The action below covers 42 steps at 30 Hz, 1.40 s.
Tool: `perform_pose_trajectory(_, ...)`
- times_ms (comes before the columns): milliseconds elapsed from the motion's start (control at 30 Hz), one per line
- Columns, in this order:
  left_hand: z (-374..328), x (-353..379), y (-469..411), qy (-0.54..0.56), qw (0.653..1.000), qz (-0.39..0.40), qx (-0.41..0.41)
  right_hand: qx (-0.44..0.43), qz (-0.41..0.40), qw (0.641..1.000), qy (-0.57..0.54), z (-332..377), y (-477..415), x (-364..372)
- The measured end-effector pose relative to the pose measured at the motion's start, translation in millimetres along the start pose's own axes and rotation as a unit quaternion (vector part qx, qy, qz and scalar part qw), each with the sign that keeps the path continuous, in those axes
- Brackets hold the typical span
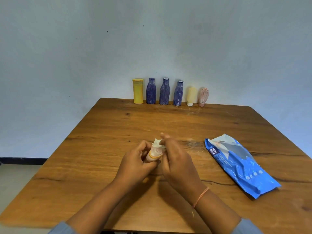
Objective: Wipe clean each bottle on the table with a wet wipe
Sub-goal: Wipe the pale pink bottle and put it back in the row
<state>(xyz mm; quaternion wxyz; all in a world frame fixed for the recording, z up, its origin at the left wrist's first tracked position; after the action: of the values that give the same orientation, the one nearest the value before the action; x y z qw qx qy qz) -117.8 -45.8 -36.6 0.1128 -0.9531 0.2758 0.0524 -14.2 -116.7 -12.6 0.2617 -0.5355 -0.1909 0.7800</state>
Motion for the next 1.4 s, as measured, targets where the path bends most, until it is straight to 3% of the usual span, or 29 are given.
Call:
perform_pose_trajectory(133, -4, -4, 0, -0.019, 1.0, -0.014, 0.006, -0.095, -0.012, 0.99, 0.108, 20, 17, 15)
perform_pose_trajectory(267, -7, -5, -1, -0.013, 1.0, -0.02, 0.019, -0.2, -0.014, 0.97, 0.136, 22, 24, 21)
perform_pose_trajectory(533, 3, -3, -6, 0.034, 0.999, -0.014, -0.011, -0.057, -0.056, 0.995, 0.055, 1, 9, 13)
perform_pose_trajectory(767, -4, -7, -4, 0.028, 0.999, -0.032, 0.01, -0.139, -0.018, 0.986, 0.093, 29, 10, 24)
perform_pose_trajectory(933, 9, -4, -4, 0.061, 0.998, -0.009, -0.004, 0.023, -0.004, 0.999, 0.041, -17, 0, 10)
perform_pose_trajectory(1100, 8, -1, -5, 0.064, 0.998, -0.006, 0.001, 0.062, 0.023, 0.998, -0.016, -13, 8, 14)
perform_pose_trajectory(1267, 4, -1, -8, 0.038, 0.999, -0.011, -0.001, -0.017, -0.045, 0.998, 0.027, 15, 5, 7)
perform_pose_trajectory(1400, -2, -2, -12, 0.0, 0.999, -0.035, 0.022, -0.123, -0.023, 0.99, 0.068, 31, 6, 17)
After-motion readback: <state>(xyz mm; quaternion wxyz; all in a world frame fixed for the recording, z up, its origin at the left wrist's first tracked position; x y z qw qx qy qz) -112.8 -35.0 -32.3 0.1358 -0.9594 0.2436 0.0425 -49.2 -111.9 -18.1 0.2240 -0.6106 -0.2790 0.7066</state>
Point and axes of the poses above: each hand's wrist, its own y-axis away from the middle knuckle, its own x-axis out of the palm, z = x × y, the point moved 4 cm from there along -y, towards the middle knuckle, and after that the axes turned 13 degrees about y, right-handed, at the moved point
